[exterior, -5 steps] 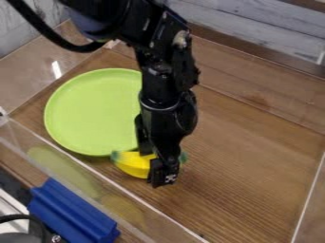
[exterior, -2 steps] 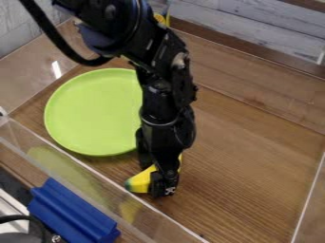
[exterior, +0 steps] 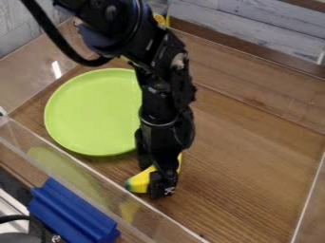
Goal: Put the banana in the green plate
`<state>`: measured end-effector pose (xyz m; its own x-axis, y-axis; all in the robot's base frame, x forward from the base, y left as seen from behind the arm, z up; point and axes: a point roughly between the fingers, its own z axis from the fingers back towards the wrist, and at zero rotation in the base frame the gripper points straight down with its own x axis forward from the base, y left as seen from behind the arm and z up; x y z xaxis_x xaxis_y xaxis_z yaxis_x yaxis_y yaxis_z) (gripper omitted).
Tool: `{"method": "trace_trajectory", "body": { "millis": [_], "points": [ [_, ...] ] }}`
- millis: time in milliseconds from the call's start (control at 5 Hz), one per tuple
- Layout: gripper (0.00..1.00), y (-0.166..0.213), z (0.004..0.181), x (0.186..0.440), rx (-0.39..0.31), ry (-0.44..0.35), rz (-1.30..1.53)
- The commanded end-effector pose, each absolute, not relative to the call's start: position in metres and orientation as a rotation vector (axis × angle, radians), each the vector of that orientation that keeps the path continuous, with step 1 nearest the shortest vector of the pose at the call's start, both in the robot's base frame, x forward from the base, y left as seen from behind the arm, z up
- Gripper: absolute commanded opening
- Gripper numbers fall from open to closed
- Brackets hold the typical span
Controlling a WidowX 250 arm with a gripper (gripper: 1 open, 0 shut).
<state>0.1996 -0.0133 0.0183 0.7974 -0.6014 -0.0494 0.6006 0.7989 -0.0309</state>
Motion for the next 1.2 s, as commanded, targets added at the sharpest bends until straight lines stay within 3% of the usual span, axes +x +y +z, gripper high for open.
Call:
{"method": "trace_trajectory", "body": {
  "millis": [0,800,1000],
  "points": [
    [1.00,-0.0106,0.0244,0.2077,-0.006,0.036,-0.635],
    [1.00,-0.0070,0.0255,0.2088,-0.012,0.056,-0.623],
    [0.00,-0.0067,0.0254,0.2090,-0.013,0.053,-0.624]
  ]
}}
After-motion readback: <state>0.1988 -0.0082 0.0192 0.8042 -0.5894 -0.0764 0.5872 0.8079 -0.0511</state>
